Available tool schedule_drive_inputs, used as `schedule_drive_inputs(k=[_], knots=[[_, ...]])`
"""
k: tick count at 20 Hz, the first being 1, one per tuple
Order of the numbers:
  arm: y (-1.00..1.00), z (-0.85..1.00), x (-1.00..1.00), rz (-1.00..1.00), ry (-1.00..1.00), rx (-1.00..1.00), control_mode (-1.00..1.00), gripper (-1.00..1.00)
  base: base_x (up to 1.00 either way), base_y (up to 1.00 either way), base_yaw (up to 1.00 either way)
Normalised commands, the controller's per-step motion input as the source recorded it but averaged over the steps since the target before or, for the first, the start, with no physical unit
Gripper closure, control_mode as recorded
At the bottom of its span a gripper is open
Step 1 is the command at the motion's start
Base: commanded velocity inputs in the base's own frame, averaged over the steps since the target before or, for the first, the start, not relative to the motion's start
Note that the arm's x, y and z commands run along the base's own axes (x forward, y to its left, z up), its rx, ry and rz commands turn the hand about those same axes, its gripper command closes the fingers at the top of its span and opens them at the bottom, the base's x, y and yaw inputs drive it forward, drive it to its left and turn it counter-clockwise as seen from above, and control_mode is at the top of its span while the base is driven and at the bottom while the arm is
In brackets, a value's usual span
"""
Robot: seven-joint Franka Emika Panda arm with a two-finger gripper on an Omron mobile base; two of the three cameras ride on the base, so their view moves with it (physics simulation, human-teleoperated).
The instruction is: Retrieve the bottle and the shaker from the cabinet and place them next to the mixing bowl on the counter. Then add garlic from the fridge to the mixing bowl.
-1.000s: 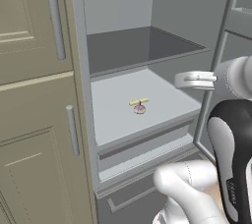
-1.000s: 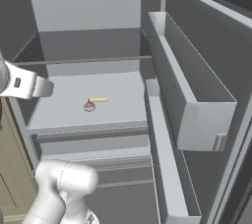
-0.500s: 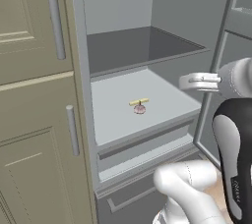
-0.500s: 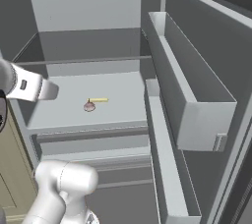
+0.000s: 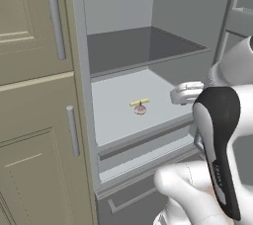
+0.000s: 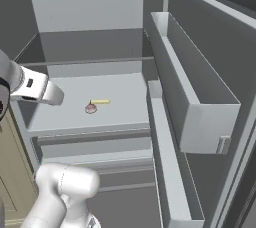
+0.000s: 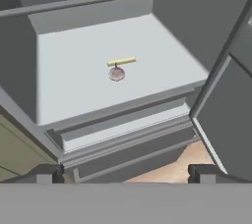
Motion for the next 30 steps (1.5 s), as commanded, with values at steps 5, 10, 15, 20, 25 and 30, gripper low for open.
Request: schedule_drive_inputs(k=[5, 10, 15, 20, 25, 30], knots=[[-0.03, -0.29, 0.28, 0.03, 0.02, -0.01, -1.00, -1.00, 0.00, 0.00, 0.00], [0.00, -0.34, 0.48, 0.11, -0.01, 0.01, -1.00, -1.00, 0.00, 0.00, 0.00], [0.00, -0.39, 0.48, 0.14, 0.00, 0.01, -1.00, -1.00, 0.00, 0.00, 0.00], [0.03, -0.57, 0.60, 0.09, 0.02, 0.00, -1.00, -1.00, 0.00, 0.00, 0.00], [0.15, -0.27, 0.70, 0.00, 0.25, -0.08, -1.00, -1.00, 0.00, 0.00, 0.00], [0.06, -0.29, 0.81, 0.00, 0.25, -0.06, -1.00, -1.00, 0.00, 0.00, 0.00]])
